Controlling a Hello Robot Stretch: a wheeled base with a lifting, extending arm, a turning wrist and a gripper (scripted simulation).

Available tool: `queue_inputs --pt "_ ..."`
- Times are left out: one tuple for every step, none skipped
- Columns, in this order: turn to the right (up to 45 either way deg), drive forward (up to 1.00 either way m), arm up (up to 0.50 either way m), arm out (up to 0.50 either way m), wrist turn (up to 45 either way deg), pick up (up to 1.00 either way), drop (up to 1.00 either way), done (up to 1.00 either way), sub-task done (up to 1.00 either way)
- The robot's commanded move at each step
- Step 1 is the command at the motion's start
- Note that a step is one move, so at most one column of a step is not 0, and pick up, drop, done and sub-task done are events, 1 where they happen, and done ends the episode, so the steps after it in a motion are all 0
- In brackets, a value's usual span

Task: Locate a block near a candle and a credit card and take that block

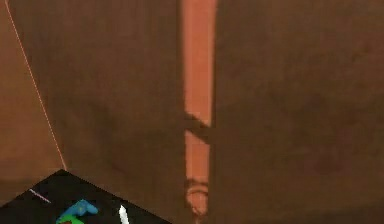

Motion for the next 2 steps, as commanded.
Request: queue_inputs --pt "-45.0 0.0 0.0 0.0 0.0 0.0 0.0 0.0 0.0" --pt "-45.0 0.0 0.0 0.0 0.0 0.0 0.0 0.0 0.0"
